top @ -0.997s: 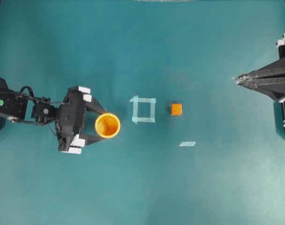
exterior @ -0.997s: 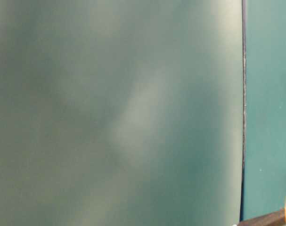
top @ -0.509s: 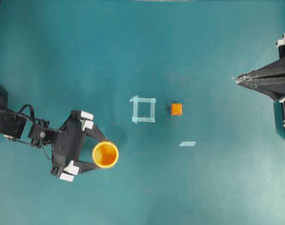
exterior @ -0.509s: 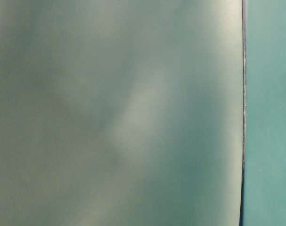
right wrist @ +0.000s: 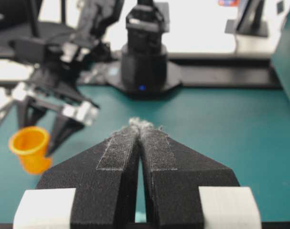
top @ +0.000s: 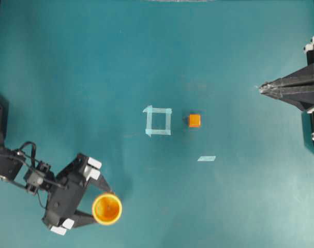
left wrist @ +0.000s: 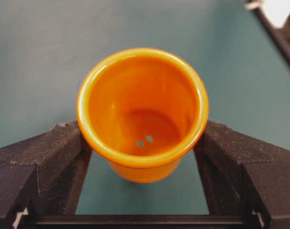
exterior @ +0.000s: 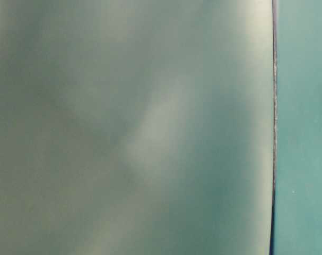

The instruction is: Move the cup forward with left arm.

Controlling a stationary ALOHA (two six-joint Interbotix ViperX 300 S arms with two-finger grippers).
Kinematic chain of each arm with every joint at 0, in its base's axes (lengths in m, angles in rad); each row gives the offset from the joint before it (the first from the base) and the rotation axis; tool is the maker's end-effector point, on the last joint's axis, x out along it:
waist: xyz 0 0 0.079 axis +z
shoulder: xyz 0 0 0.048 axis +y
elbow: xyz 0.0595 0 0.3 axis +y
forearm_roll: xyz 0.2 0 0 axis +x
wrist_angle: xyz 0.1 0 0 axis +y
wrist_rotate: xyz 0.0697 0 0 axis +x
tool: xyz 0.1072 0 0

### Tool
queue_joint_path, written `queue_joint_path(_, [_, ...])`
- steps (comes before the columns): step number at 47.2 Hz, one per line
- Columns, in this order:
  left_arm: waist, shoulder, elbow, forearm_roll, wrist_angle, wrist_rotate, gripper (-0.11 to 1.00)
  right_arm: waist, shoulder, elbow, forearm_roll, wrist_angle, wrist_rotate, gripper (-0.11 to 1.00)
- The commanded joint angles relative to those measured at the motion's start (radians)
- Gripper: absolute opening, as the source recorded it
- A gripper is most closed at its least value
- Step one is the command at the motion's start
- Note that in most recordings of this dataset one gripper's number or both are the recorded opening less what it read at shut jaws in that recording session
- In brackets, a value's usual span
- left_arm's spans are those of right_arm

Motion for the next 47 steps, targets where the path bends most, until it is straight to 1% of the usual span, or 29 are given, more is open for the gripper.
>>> queue_joint_path(1, [-0.037,0.003,-0.043,-0.003,0.012,0.0,0.67,-0.002,0.005,-0.035,0.0,0.003,0.002,0.0])
queue_joint_path(10, [-0.104,0.032,-0.098,-0.003,0.064,0.0,0.67,-0.002,0.005,-0.035,0.0,0.005,0.002,0.0])
queue_joint_path(17, [-0.14,0.043,-0.112,-0.003,0.087,0.0,0.67,-0.002,0.006,-0.035,0.0,0.005,0.002,0.0])
queue_joint_path(47, [-0.144,0.046,-0.12,-0.003,0.083,0.002,0.67,-0.002,0.005,-0.035,0.0,0.005,0.002,0.0])
